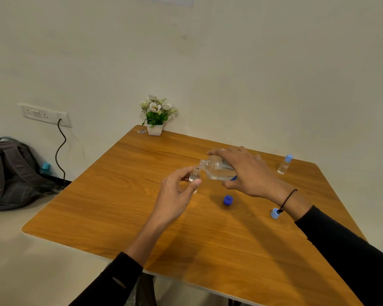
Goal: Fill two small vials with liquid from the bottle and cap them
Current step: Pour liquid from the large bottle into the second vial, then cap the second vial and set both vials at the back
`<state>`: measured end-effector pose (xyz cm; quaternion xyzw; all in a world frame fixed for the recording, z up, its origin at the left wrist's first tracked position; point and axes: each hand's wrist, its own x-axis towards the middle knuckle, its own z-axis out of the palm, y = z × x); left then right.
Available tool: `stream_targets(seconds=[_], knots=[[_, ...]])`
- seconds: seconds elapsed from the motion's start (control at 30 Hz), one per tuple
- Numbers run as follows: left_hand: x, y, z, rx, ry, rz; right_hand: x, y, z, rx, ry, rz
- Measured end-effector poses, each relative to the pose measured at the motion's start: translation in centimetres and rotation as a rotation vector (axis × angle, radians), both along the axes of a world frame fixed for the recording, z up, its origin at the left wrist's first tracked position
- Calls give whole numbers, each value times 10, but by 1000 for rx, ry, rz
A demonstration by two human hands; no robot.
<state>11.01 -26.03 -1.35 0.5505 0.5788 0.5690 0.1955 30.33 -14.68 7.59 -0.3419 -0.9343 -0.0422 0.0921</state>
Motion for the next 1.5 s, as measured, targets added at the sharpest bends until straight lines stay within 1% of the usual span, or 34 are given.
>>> stream_targets(seconds=[0.27,0.43,0.6,0.67,0.8,1.0,1.07,1.2,1.5], knots=[[-1,1,2,11,4,1,1,-4,-11,-71,112,1],[1,0,5,23,-8,-14,1,-8,-12,-100,147,0],[-2,-2,9,61,-58,4,0,-8,-18,-149,185,11],[-4,-2,11,68,-61,10,0,-4,-23,-194,253,9],[-8,-2,11,55,-51,23,-6,9,-40,-355,446,-19],[-12,-3,9,46,-43,17,-28,28,-69,-466,685,-88],[-13,-4,7,42,-39,19,-35,31,-77,-481,731,-97],[-16,-3,3,35,-30,23,-44,34,-90,-510,772,-115],[-16,-1,-1,22,-32,26,-42,40,-111,-546,793,-158]])
